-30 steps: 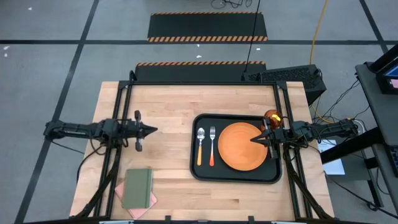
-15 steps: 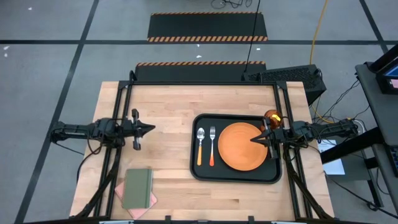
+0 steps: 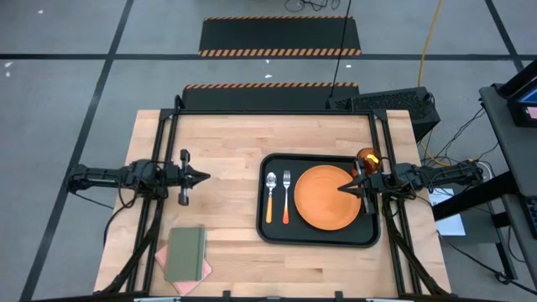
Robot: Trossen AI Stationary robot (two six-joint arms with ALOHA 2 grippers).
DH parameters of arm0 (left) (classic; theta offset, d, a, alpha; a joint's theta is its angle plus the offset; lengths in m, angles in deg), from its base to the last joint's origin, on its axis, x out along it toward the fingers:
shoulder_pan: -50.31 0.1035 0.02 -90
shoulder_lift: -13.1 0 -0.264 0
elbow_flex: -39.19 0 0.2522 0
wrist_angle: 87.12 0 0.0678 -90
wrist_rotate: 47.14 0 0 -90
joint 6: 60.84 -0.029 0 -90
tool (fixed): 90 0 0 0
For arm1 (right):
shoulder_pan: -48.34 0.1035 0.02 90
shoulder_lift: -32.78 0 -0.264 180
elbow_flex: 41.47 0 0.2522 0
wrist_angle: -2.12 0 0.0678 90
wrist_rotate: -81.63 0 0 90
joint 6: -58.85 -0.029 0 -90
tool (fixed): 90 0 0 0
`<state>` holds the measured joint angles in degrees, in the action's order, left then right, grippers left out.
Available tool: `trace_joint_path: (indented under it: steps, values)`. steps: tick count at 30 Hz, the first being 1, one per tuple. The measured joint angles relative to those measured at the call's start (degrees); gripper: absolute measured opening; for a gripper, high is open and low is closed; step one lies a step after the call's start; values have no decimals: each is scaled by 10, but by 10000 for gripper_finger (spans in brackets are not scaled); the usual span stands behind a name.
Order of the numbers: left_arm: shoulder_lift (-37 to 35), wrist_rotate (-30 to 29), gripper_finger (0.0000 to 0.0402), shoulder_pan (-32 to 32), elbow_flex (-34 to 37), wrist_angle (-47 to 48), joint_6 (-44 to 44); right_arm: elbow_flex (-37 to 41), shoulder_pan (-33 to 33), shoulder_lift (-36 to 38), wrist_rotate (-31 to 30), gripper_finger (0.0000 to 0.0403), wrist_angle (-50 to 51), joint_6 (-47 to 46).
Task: Pick and place plate/cup/fork/spoon on tray
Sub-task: Return to Home Position
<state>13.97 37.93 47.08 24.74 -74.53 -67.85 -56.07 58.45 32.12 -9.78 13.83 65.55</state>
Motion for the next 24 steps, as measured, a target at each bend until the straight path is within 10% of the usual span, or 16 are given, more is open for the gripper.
trace_joint_path:
  steps: [24]
  values:
    - [36,-14,14,0,2,-16,0,0,0,0,0,0,0,0]
